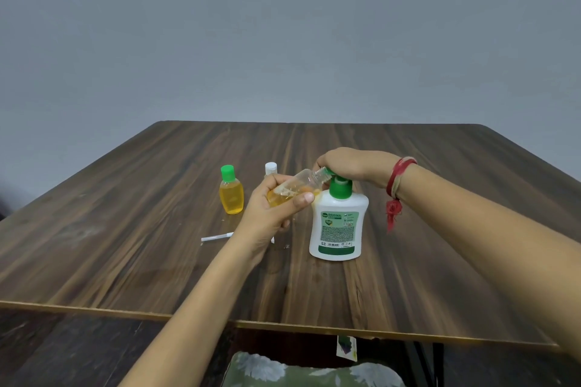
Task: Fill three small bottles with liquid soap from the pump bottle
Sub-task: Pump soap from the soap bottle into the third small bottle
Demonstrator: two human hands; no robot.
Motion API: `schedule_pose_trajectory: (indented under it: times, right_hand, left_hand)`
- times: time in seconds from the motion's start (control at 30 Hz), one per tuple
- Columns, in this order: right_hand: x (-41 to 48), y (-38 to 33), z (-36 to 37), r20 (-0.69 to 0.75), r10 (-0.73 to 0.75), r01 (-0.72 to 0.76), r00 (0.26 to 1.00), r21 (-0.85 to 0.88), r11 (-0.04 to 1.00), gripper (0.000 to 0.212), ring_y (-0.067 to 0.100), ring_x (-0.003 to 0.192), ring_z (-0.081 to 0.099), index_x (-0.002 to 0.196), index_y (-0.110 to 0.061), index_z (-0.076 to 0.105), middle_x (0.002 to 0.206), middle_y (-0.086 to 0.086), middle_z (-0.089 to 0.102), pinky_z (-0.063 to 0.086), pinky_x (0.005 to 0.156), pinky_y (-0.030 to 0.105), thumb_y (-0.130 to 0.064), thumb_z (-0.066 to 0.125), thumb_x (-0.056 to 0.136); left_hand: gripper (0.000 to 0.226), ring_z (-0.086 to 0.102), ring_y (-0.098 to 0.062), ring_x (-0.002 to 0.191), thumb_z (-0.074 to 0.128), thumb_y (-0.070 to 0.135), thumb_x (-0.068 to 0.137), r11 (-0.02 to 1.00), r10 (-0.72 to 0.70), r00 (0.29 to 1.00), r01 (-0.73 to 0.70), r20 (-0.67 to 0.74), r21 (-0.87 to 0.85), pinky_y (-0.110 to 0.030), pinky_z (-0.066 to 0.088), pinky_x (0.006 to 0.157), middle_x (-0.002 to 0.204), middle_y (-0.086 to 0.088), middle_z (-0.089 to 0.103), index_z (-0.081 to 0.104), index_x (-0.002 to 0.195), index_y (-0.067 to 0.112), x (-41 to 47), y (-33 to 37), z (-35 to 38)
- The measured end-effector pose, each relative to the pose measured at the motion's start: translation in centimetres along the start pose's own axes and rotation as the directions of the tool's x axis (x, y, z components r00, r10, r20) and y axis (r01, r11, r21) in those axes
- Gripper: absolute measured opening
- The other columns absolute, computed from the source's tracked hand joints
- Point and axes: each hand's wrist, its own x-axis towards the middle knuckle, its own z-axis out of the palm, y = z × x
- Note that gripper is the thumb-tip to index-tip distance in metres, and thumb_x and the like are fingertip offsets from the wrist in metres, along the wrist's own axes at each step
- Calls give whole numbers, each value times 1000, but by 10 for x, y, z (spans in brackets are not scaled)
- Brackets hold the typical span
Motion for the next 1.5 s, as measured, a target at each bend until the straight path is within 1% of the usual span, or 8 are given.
schedule_pose_trajectory:
  times: [0.27,0.37,0.53,0.97,1.07,1.17,1.37,1.5]
  right_hand:
    - [-1,-1,-1,10,-9,10,1000,-24,1000,24,24,82,44,96,2,56,92,22,51,35,57,25,-1,33,94]
    - [3,-2,-5,-15,13,-13,1000,34,999,33,23,80,41,111,19,55,95,32,56,31,55,25,3,33,92]
    - [2,-1,-1,11,13,-13,1000,-1,1000,38,24,81,43,119,16,53,91,17,49,34,57,26,-1,32,93]
    - [-1,-3,-3,-14,-11,11,1000,57,998,27,23,80,43,100,-1,57,93,16,49,34,56,24,-3,31,95]
    - [-3,-2,-1,3,-16,16,1000,26,1000,34,24,83,45,110,7,58,94,16,51,37,59,25,-5,30,96]
    - [-4,-5,-6,-8,-27,27,1000,35,999,26,21,81,41,102,-7,55,93,14,47,34,56,25,-5,31,95]
    - [-2,-3,-2,24,4,-4,1000,32,999,37,23,82,43,117,12,56,92,15,49,36,58,25,-4,31,95]
    - [2,-2,-5,10,-5,4,1000,60,998,39,23,80,43,119,8,56,92,15,49,36,58,26,-7,30,94]
  left_hand:
    - [41,42,-1,48,81,36,58,1000,7,1000,-7,2,-11,-15,34,43,66,12,59,58,88,20,0,-2,-1]
    - [43,42,-1,48,79,40,56,1000,12,1000,-13,-5,-12,-15,34,43,66,12,60,58,88,21,0,-1,1]
    - [43,42,-1,48,79,40,56,1000,18,1000,-18,5,1,-15,35,43,65,13,59,58,88,23,0,-1,0]
    - [44,42,0,47,79,41,54,1000,6,999,-7,-35,-19,-14,34,42,63,14,58,58,89,22,2,-4,3]
    - [49,44,1,50,79,43,54,1000,-6,999,6,-40,-11,-15,35,43,68,13,57,60,93,21,-1,-7,3]
    - [46,43,0,48,79,42,54,1000,-2,999,1,-41,-19,-15,34,42,65,14,57,59,90,23,0,-5,4]
    - [49,44,0,49,79,42,55,1000,-4,1000,4,-26,-14,-14,34,42,66,15,58,59,94,20,-1,-6,3]
    - [46,43,0,49,79,43,56,1000,-5,999,4,-45,-20,-15,34,42,65,14,57,58,91,22,1,-6,4]
